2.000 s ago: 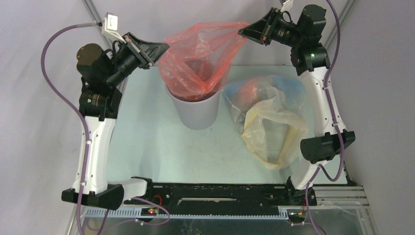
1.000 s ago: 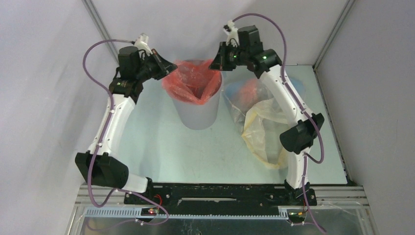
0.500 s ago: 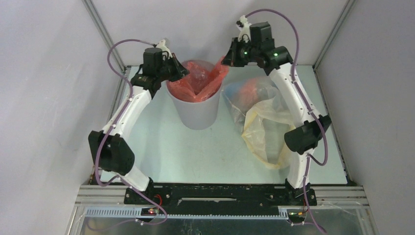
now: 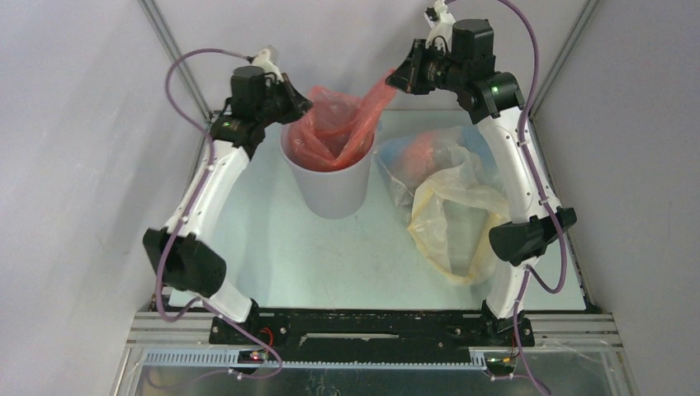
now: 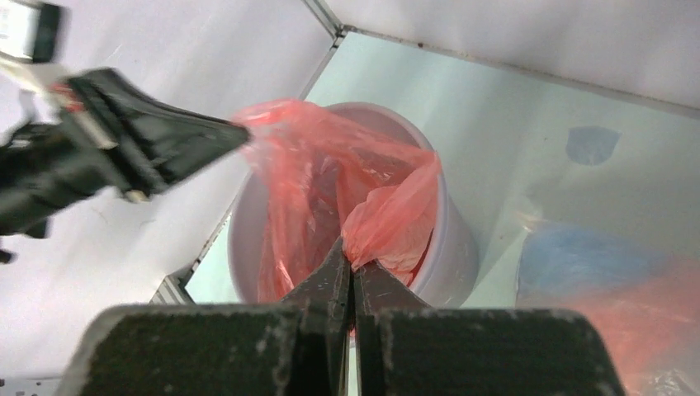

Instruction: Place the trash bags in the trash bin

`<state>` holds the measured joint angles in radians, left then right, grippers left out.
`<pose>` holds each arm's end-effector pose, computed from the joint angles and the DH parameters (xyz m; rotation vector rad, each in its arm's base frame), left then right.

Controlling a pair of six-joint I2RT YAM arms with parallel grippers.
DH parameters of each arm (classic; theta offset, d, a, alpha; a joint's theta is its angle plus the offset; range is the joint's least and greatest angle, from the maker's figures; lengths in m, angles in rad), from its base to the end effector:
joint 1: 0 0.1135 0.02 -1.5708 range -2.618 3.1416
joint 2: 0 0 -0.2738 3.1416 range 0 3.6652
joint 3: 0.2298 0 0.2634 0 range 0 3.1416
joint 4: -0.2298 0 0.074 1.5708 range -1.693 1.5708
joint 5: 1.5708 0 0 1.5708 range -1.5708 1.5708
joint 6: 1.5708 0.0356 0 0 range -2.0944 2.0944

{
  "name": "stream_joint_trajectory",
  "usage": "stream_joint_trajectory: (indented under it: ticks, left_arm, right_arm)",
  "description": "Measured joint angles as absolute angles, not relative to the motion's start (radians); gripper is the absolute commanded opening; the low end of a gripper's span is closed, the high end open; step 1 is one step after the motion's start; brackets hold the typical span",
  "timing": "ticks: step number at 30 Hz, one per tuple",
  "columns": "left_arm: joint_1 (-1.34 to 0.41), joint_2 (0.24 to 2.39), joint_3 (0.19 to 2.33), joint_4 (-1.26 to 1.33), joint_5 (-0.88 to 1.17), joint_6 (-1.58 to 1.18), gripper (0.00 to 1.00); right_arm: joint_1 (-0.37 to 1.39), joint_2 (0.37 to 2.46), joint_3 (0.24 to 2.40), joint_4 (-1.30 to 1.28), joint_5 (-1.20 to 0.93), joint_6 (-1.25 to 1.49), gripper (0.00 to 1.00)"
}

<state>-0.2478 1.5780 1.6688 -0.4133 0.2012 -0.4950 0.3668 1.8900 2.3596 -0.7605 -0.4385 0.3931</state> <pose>0.3620 -0.0989 0.4358 -0.0993 1.9448 -0.6903 0.3766 0.1609 0.5126 -0.2922 1.9170 0.9240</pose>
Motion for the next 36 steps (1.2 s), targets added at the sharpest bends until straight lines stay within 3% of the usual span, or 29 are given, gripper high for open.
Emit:
stream_joint_trajectory:
  ticks: [11, 23, 36]
  left_arm:
    - [-0.131, 1.233, 1.677, -0.531, 0.217, -0.493, 0.0]
    - [-0.078, 1.188, 1.663, -0.682, 0.247, -0.485, 0.0]
    - [-0.072, 1.012, 1.659, -0.871, 0.223, -0.417, 0.0]
  right_arm:
    - [0.328, 1.854, 2.33, -0.805, -0.452, 0.392, 0.0]
    - [0.286, 1.779, 2.257, -0.865, -0.457, 0.38, 0.03]
    - [0.238, 1.621, 2.006, -0.906, -0.429, 0.345, 0.09]
